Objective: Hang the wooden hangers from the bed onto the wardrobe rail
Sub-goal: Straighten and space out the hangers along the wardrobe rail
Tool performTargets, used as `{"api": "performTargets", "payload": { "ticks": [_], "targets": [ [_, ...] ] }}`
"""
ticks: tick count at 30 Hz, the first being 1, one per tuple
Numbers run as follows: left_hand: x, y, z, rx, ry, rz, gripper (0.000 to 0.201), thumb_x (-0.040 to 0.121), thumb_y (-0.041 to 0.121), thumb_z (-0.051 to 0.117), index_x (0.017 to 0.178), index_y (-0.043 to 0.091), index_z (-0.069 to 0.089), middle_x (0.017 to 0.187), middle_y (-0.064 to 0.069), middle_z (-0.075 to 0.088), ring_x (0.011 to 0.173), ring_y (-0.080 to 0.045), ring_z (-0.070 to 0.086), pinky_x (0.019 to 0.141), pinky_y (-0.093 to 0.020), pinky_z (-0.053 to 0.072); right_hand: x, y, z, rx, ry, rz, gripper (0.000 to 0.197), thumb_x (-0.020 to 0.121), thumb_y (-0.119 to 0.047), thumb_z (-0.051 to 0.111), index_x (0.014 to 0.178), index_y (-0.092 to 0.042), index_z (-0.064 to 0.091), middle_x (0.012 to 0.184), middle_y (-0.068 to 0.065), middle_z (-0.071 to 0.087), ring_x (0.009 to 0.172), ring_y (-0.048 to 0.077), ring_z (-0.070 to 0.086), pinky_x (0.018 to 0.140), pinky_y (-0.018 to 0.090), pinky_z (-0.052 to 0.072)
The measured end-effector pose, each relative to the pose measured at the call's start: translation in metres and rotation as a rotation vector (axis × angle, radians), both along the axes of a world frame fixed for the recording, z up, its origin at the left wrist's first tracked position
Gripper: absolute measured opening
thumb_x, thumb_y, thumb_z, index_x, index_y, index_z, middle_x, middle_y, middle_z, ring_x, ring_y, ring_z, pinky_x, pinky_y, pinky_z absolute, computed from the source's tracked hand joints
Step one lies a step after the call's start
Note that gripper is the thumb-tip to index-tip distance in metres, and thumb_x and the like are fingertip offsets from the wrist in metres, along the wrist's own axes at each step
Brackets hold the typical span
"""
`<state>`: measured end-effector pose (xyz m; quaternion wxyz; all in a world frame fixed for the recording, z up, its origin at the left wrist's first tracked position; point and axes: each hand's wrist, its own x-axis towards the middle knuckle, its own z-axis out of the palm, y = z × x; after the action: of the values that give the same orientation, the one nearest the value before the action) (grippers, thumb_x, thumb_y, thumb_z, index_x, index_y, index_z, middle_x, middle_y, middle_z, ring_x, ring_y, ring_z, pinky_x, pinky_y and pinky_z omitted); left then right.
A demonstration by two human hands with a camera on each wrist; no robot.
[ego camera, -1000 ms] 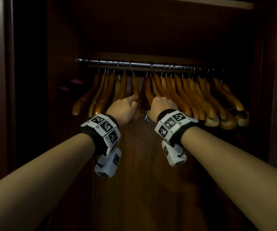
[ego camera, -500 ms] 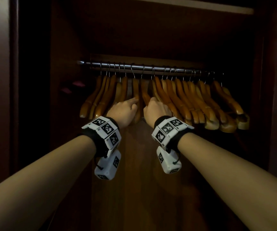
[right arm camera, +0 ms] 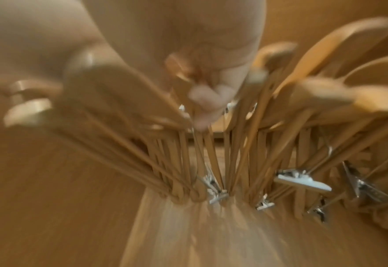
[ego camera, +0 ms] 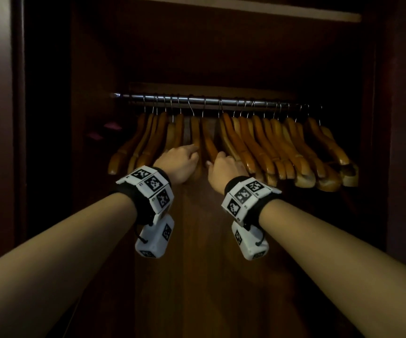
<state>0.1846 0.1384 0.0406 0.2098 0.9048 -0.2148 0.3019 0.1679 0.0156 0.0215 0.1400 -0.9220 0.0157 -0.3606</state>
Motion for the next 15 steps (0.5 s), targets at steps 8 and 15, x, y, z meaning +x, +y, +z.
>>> {"api": "performTargets", "payload": {
  "ticks": [8, 15],
  "targets": [
    [0.003, -0.017, 0.02, 0.042, -0.032, 0.162, 0.041, 0.094, 0.047, 0.044, 0.118, 0.015, 0.053, 0.117, -0.007, 0.058, 0.104, -0.024, 0.057, 0.085, -0.036, 0.048, -0.02, -0.035, 0.023, -0.028, -0.222, -0.089, 0.037, 0.096, -0.031, 0.045, 0.13, -0.016, 0.046, 0.132, 0.008, 0.046, 0.124, 0.026, 0.043, 0.087, 0.038, 0.045],
    [0.005, -0.041, 0.017, 0.119, -0.004, 0.281, 0.078, 0.085, 0.072, 0.031, 0.144, 0.02, 0.027, 0.149, -0.011, 0.025, 0.132, -0.035, 0.033, 0.101, -0.049, 0.037, -0.013, -0.041, 0.014, 0.063, -0.08, -0.005, 0.038, 0.097, -0.026, 0.044, 0.133, -0.015, 0.038, 0.119, 0.01, 0.057, 0.109, 0.029, 0.057, 0.071, 0.033, 0.043]
  ]
}}
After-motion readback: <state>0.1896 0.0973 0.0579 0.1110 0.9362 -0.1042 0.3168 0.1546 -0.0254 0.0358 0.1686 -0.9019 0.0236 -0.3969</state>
